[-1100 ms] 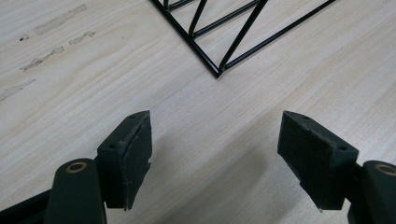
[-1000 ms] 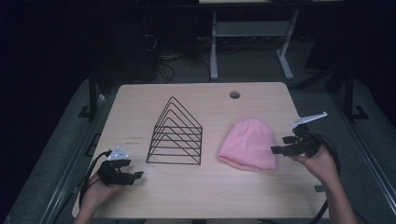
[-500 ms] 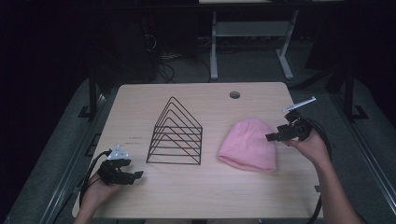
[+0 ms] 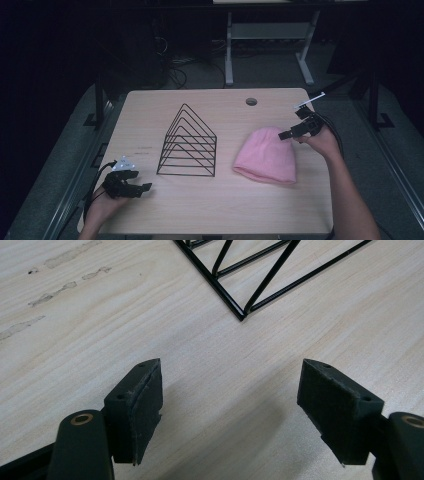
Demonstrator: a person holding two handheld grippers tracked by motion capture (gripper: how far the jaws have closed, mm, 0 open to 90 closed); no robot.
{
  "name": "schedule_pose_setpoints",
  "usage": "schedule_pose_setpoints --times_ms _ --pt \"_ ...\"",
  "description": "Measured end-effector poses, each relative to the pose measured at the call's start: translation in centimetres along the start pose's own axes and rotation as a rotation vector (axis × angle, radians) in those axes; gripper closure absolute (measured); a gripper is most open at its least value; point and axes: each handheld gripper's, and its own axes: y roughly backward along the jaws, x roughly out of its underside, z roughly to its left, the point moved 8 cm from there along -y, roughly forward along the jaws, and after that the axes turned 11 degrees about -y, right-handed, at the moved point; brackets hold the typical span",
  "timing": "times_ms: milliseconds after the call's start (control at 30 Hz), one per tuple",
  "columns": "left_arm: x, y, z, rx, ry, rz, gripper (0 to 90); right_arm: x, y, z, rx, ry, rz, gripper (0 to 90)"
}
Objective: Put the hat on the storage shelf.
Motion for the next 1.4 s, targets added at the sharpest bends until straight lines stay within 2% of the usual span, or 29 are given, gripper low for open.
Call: schedule_pose_setpoints --times_ms 200,233,500,633,767,1067,1300,1400 --pt "0.1 0.1 0.0 0.006 -0.013 0.007 26.3 -1.1 -1.2 -0.5 0.008 -0.015 0.028 23.6" --pt "0.1 0.1 -0.1 0.006 -0.004 0.000 26.3 -1.2 -1.3 -0.6 0.008 -0.022 0.036 23.6" --pt "0.4 0.1 0.3 0.005 -0.010 0.011 26.3 -1.6 -2.9 -1.5 0.021 -0.041 0.085 26.7" --pt "0.4 0.0 0.2 0.008 0.011 0.006 26.3 -1.6 -3.4 -2.0 0.002 -0.071 0.095 32.6" --pt "0.5 0.0 0.3 0.008 0.013 0.007 26.3 -1.2 -4.1 -2.4 -0.017 -0.081 0.131 40.8" --pt "0.6 -0.1 0.2 0.009 0.016 0.007 26.3 -0.9 -4.8 -1.8 -0.079 -0.087 0.158 56.1" --pt "0.6 0.0 0.2 0.009 0.015 0.007 26.3 -0.5 -5.3 -1.2 -0.142 -0.100 0.142 68.9" --pt "0.7 0.0 0.3 0.006 0.005 0.013 26.3 -0.5 -5.0 -1.1 -0.138 -0.104 0.124 75.8"
